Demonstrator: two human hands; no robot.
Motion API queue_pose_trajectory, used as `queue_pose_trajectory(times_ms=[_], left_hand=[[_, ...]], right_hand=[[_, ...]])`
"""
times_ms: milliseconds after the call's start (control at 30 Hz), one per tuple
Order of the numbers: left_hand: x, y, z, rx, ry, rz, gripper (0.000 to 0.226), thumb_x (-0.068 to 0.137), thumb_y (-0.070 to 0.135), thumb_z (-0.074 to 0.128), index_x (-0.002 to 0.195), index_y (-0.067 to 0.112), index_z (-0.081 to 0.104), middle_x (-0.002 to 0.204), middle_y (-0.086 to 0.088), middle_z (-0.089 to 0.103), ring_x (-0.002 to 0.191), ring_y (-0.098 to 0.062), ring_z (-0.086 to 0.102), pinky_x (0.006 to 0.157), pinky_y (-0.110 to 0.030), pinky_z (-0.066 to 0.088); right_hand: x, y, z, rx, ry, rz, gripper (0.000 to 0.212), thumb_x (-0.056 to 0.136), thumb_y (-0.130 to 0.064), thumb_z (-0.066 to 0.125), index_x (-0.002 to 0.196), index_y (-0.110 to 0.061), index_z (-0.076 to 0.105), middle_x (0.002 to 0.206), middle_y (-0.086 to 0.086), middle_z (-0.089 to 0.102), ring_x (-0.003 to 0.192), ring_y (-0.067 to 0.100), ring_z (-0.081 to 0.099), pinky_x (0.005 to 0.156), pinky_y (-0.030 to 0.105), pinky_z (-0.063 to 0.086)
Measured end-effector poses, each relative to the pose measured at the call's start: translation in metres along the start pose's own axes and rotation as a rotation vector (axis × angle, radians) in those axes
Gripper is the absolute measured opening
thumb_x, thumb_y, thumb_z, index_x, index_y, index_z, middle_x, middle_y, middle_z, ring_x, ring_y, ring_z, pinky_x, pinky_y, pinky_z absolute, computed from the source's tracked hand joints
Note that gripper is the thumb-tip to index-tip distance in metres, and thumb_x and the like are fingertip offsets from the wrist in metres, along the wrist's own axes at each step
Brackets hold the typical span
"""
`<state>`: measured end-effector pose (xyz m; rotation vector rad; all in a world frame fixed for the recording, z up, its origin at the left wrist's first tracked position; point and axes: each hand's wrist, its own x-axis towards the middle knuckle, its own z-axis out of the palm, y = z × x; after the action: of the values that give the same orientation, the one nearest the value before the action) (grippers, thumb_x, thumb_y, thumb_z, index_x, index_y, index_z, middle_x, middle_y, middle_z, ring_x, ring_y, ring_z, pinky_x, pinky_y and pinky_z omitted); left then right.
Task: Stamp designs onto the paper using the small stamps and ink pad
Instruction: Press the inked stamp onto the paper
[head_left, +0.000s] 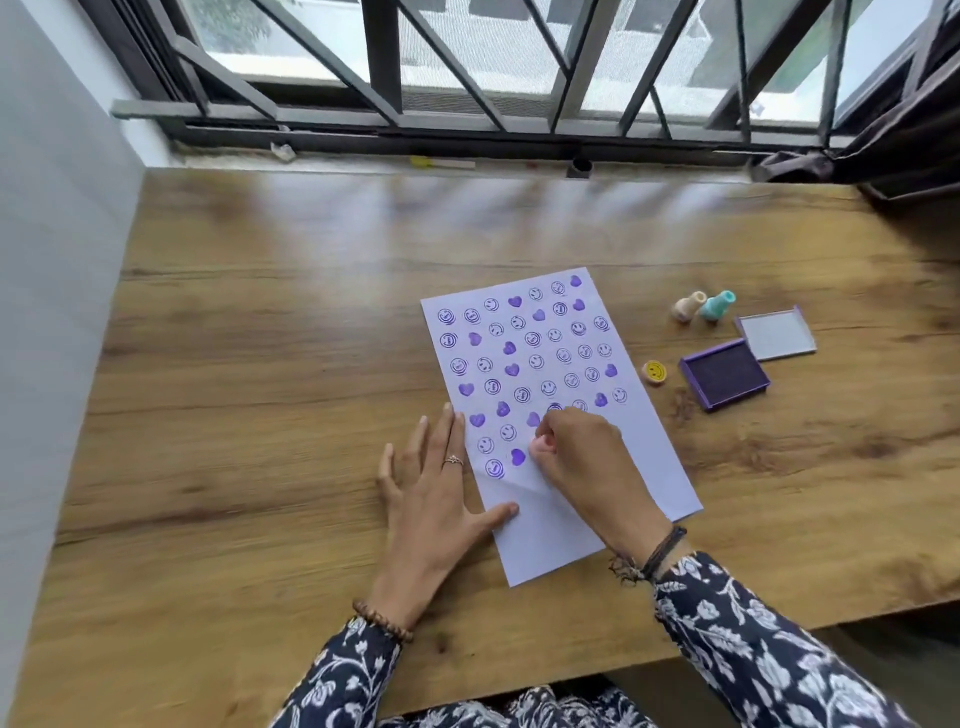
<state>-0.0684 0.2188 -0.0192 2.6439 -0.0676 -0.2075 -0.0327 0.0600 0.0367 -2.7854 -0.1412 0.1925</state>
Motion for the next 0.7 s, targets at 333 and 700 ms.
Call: queue_pose_trajectory(times_ms=[333,700], left_hand=[[-0.001,0.0,-0.002,0.008,0.011,0.01,0.104,0.064,0.072,0.054,0.143,0.028,0.003,0.156,0.012,0.002,0.141,-0.01,-0.002,0.105,-0.038,-0.013],[0.002,0.012,-0.007,-0.052,0.041,-0.03,0.098,0.063,0.069,0.06,0.141,0.03,0.016,0.154,0.011,0.016,0.141,-0.012,0.007,0.111,-0.046,0.0]], right_hand=[[-0.002,0.009,-0.002,0.13,-0.045,-0.028,0.009,0.083,-0.013,0.054,0.086,-0.007,0.06,0.09,0.009,0.065,0.083,0.027,0.059,0.065,0.031,0.036],[-0.032,0.074,-0.038,1.814,0.198,0.692,0.009,0.083,-0.006,0.06,0.087,-0.002,0.068,0.071,-0.001,0.075,0.066,0.007,0.068,0.065,0.018,0.059]])
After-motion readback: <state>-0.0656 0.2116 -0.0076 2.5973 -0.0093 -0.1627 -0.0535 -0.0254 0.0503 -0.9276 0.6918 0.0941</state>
